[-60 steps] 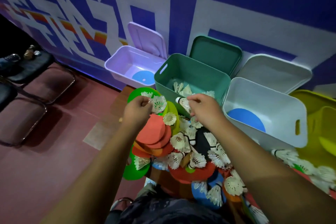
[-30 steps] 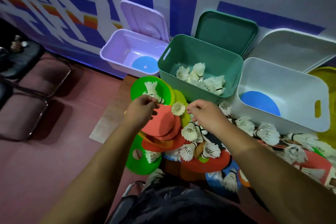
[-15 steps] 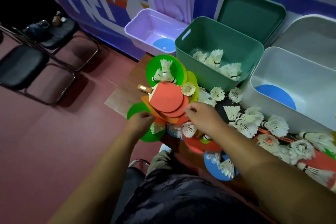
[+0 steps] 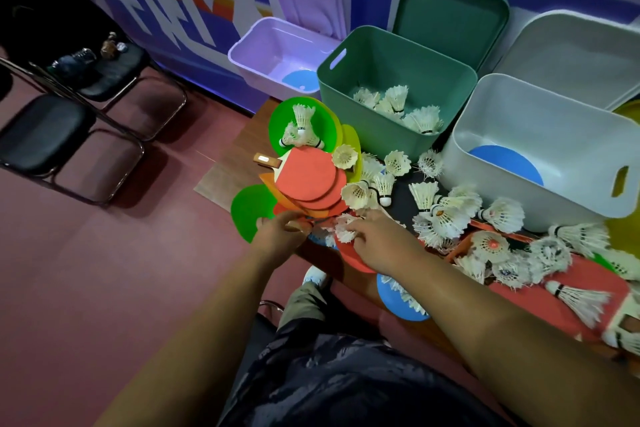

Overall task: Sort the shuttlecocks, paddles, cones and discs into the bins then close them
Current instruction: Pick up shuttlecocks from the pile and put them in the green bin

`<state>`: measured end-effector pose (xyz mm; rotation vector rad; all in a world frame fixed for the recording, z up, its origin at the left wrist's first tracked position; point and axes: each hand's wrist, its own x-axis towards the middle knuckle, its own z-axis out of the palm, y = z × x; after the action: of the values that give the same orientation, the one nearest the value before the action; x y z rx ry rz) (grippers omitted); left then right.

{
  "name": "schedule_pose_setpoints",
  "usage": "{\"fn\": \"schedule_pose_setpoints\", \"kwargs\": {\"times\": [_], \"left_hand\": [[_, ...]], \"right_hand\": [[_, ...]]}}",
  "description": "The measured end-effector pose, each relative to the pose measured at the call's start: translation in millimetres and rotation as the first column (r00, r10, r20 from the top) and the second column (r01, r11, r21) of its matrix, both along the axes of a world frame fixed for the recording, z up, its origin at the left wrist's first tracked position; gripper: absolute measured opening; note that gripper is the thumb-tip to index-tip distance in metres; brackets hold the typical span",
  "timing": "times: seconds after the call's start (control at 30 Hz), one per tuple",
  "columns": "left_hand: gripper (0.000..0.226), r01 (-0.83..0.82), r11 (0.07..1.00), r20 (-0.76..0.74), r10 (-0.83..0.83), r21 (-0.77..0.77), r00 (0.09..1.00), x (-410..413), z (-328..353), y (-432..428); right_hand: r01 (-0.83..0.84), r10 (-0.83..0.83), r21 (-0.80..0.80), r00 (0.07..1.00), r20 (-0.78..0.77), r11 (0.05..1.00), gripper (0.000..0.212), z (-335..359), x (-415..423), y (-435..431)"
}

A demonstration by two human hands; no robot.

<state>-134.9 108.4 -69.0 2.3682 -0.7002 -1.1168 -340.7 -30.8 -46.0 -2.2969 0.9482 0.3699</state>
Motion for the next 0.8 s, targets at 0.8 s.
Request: {"fn": "schedule_pose_setpoints", "kwargs": {"times": [0.8], "left_hand": [[0.039,0.305,0.948,0.147,-0.316,0.092,0.937,-36.9,8.4,-7.2]], "right_hand": [[0.239,-0.233,-0.047,0.968,0.097,0.97,0.037,10.7,-19.6,2.9]]}}
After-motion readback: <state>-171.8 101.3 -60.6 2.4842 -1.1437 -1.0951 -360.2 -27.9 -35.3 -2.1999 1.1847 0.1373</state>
